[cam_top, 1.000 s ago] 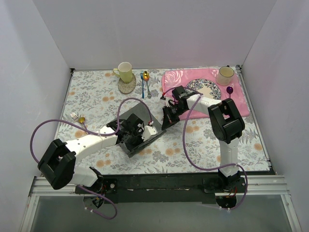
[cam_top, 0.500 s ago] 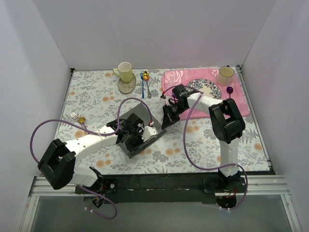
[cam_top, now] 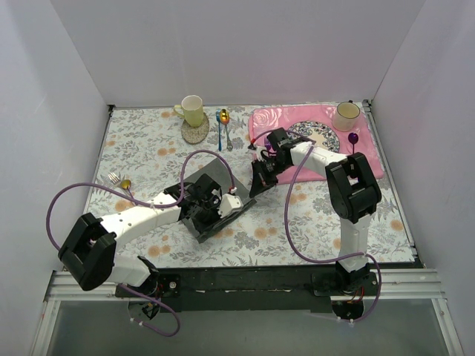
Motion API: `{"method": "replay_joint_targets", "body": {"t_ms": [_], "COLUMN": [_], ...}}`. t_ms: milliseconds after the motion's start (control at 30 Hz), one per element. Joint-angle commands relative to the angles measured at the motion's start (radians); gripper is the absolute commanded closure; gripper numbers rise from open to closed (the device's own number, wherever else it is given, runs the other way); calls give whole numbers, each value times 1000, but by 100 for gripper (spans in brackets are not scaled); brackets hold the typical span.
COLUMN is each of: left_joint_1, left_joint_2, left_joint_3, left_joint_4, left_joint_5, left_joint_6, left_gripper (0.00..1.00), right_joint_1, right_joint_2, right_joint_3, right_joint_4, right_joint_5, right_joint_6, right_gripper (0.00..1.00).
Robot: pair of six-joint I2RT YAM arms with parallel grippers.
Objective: Fold the napkin into a case and place the utensils inside
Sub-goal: Smooth out the square-folded napkin at the center of the board.
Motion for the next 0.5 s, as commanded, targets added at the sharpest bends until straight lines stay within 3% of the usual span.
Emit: {"method": "replay_joint_targets", "body": {"t_ms": [0, 100, 133, 167, 267, 367, 467], "left_joint_1": [-5, -5, -5, -3, 11, 113, 248], "left_joint_2": [6, 15, 12, 6, -19, -48, -54], "left_joint_3": [14, 8, 5, 5, 20, 87, 149], "left_joint_4": [-9, -11, -12, -15, -37, -87, -126], "left_joint_5": [26, 27, 26, 26, 11, 84, 133], "left_joint_6": [15, 13, 14, 16, 18, 33, 48], "left_gripper": [100, 95, 91, 77, 69, 59, 55], "right_joint_1": [-9, -9, -9, -9, -11, -25, -29], "right_joint_2": [5, 23, 26, 26, 10, -15, -47], "right_joint_3": [-14, -7, -4, 1, 28, 87, 119], "right_joint_4": [20, 13, 8, -1, -22, -67, -76], "right_joint_5": [5, 4, 4, 5, 17, 8, 16], "right_joint_6": [-16, -22, -24, -28, -53, -87, -134], "right_gripper": [99, 93, 86, 72, 50, 46, 50]}}
